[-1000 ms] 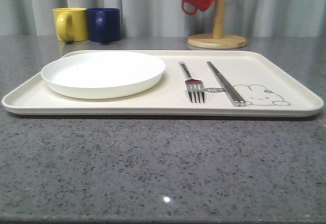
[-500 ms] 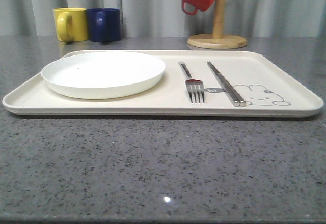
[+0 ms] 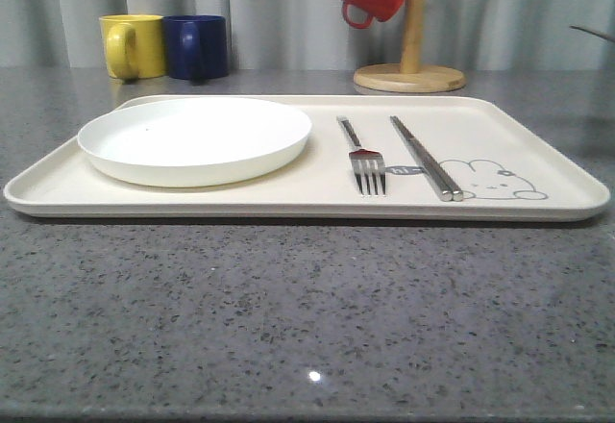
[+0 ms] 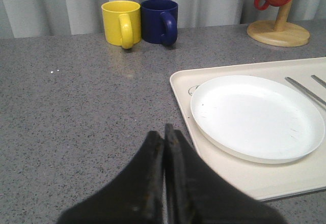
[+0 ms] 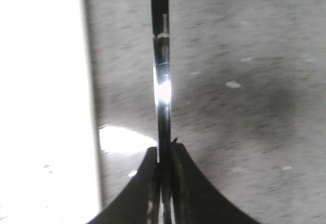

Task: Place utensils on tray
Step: 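Place the spoon on the tray beside the chopsticks and release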

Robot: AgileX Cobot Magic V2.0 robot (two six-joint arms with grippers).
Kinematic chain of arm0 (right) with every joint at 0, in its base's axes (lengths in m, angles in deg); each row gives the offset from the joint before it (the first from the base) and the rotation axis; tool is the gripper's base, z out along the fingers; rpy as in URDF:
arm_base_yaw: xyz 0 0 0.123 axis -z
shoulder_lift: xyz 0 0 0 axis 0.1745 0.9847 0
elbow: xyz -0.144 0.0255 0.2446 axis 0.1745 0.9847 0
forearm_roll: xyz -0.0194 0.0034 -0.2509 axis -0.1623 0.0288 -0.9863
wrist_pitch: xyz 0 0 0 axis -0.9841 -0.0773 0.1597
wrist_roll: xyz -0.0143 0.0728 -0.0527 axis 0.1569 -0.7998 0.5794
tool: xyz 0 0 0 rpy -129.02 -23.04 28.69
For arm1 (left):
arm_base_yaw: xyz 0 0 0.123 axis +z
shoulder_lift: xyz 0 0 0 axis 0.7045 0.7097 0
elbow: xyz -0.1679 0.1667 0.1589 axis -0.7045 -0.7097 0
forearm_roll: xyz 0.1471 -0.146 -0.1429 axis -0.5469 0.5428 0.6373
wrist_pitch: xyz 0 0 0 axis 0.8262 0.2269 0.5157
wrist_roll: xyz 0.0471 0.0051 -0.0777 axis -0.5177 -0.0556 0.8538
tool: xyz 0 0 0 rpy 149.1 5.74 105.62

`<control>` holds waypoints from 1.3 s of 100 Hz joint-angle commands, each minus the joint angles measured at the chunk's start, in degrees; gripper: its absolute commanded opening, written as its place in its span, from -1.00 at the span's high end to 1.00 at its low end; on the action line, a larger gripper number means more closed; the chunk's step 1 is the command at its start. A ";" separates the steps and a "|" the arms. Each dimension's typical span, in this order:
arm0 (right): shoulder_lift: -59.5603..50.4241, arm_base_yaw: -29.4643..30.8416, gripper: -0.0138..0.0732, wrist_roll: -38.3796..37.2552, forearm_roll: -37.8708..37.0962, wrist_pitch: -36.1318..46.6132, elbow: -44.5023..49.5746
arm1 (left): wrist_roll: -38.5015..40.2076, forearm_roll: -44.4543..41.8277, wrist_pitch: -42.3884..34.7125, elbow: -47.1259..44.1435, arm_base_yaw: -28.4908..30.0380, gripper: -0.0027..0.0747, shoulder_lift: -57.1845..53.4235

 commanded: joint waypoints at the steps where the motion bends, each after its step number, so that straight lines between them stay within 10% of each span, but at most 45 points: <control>1: -2.65 -4.14 0.84 -3.94 -0.62 0.95 -1.40 | 0.38 0.27 -4.35 1.48 -0.42 0.98 0.59; 70: 8.05 -10.51 0.82 -11.09 0.00 5.50 -1.40 | 0.38 0.27 -4.35 1.48 -0.42 0.98 0.59; 98: 7.97 -10.51 0.00 -11.09 0.38 5.54 -1.40 | 0.38 0.27 -4.35 1.48 -0.42 0.98 0.59; 130: 1.40 -10.51 -0.03 -8.40 -0.71 6.27 -1.40 | 0.38 0.27 -4.35 1.48 -0.42 0.98 0.59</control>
